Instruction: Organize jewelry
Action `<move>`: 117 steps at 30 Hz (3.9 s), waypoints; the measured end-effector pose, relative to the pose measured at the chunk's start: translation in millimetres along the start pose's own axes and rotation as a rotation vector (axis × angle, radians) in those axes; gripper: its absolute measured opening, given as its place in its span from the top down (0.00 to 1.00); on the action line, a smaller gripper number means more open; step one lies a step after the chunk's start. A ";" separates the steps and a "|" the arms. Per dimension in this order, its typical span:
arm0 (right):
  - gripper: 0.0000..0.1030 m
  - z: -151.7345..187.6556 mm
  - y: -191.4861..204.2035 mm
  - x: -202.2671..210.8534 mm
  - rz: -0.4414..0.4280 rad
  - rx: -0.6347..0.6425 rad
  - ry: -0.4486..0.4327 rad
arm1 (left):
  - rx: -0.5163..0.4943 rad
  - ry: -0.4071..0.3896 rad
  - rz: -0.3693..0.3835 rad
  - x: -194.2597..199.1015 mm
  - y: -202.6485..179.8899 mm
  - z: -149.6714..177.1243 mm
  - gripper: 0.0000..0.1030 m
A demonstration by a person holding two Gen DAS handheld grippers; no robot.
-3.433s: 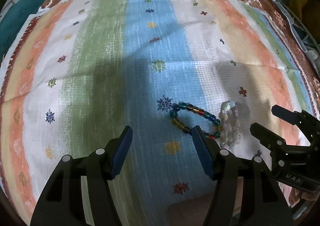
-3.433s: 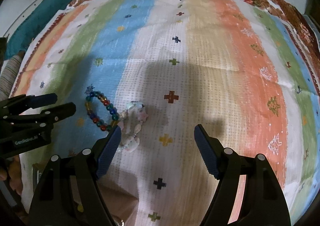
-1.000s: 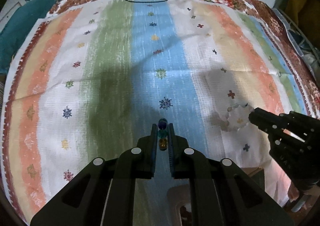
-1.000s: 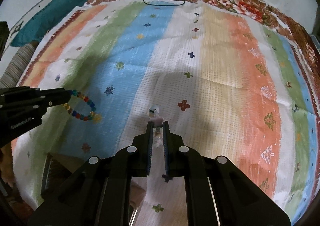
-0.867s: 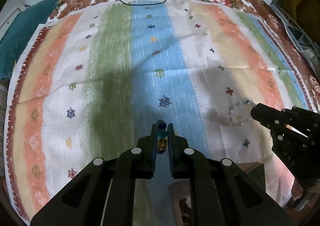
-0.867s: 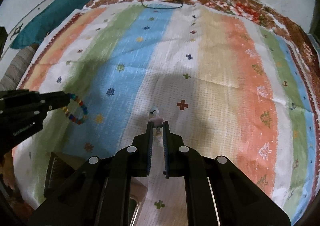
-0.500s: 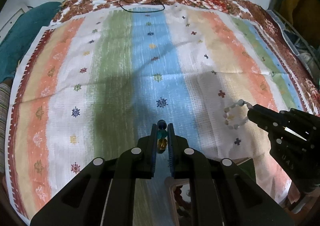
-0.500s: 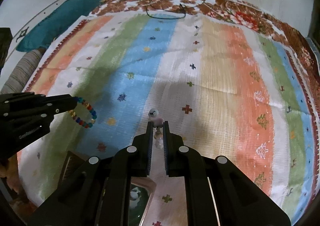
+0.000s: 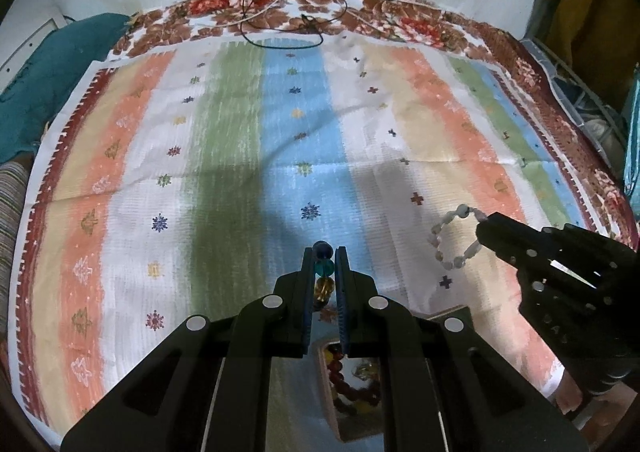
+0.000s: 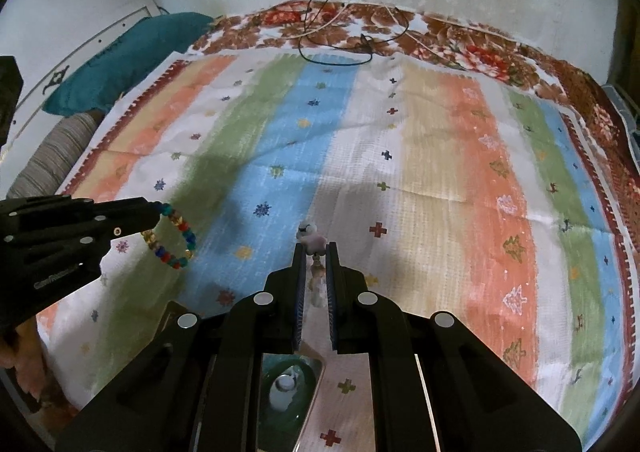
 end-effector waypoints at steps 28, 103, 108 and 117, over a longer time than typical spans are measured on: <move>0.90 29.7 7.6 51.4 -0.043 0.005 -0.054 | -0.055 -0.052 0.063 46.9 -41.4 36.7 0.91; 0.07 135.9 -9.4 155.5 -0.103 -0.015 -0.182 | -0.105 -0.208 -0.052 130.9 -56.3 153.0 0.06; 0.07 137.3 -10.3 158.6 -0.105 -0.023 -0.191 | -0.105 -0.214 -0.060 132.6 -57.4 154.5 0.06; 0.07 137.8 -7.9 156.3 -0.108 -0.015 -0.180 | -0.097 -0.209 -0.057 135.8 -58.5 157.7 0.06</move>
Point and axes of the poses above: each gripper's, at about its wrist camera, not at the fingertips, and x roughly against the way its jaws point, y to its left, z to its underside, the point moved 4 cm from there along -x, roughly the way its jaws point, and after that the axes turned 7 degrees about z, right-handed, at the moved point
